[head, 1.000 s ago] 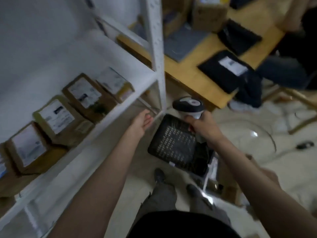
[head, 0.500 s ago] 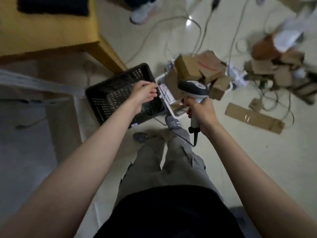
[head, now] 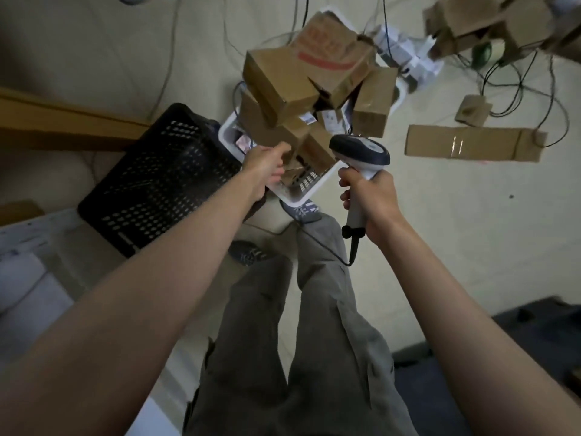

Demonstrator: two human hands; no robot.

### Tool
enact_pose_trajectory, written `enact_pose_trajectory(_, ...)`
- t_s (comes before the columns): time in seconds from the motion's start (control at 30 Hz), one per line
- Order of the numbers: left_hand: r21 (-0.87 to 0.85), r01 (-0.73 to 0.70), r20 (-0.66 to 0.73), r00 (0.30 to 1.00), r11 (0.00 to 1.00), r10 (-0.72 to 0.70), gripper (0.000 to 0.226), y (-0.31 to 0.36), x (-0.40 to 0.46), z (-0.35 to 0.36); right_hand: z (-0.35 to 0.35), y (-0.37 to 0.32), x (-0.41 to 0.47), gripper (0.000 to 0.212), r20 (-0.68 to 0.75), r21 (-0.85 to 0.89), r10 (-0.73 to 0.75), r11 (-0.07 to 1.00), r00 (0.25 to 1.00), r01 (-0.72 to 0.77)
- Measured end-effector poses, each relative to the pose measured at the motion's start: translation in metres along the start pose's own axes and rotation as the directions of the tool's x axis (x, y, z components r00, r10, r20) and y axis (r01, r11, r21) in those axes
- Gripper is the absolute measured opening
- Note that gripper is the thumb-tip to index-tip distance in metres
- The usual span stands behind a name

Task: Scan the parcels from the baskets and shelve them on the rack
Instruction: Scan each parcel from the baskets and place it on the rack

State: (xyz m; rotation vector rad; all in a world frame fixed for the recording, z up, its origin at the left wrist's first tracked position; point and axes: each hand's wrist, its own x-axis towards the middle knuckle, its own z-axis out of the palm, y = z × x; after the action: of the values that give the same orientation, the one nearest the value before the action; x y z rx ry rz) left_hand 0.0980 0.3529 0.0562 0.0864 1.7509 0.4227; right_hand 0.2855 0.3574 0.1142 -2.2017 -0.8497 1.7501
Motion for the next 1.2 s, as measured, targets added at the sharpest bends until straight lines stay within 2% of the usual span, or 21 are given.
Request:
enact_pose_trajectory(0.17,-0.032,0.07,-0.09,0.993,0.997,-0.073,0.082,0.021,0.083,0.011,0.015,0.003,0.056,0.003,0.038,0.006,-0.025,1.0,0.999,0.025)
enact_pose_trajectory(0.27,-0.052,0.085,-0.107,0.99,0.995,-0.09,0.103,0.034,0.127,0.017,0.023,0.006,0.085,0.005,0.04,0.007,-0.039,0.999,0.998,0.039)
enact_pose_trajectory(0.5,-0.125,0.054,-0.148,0.986,0.991,-0.072,0.088,0.038,0.179,0.033,0.028,0.011,0.115,0.011,0.057,0.047,-0.057,0.997,0.997,0.055)
enact_pose_trajectory(0.67,-0.25,0.023,-0.113,0.992,0.968,-0.052,0.074,0.032,0.185,0.036,0.023,0.014,0.115,0.005,0.073,0.033,-0.07,0.997,0.995,0.068)
enact_pose_trajectory(0.73,-0.29,0.01,-0.105,0.994,0.957,-0.042,0.075,0.028,0.177,0.033,0.02,0.014,0.11,0.012,0.077,0.016,-0.076,0.997,0.994,0.075)
enact_pose_trajectory(0.8,-0.321,0.008,-0.099,0.994,0.947,-0.042,0.081,0.021,0.162,0.028,0.018,0.013,0.101,0.021,0.084,0.002,-0.078,0.997,0.993,0.078)
enact_pose_trajectory(0.9,-0.379,-0.011,-0.121,0.992,0.925,-0.038,0.085,0.004,0.127,0.017,0.015,0.005,0.077,0.015,0.117,-0.016,-0.102,0.994,0.988,0.105)
enact_pose_trajectory(1.1,-0.446,-0.017,-0.165,0.984,0.895,-0.063,0.061,-0.042,0.028,-0.019,0.013,-0.027,0.012,0.007,0.237,-0.062,-0.176,0.979,0.955,0.196)
enact_pose_trajectory(1.2,-0.497,-0.019,-0.202,0.975,0.868,-0.095,0.072,-0.067,-0.024,-0.047,0.02,-0.05,-0.025,0.006,0.328,-0.109,-0.216,0.958,0.92,0.264)
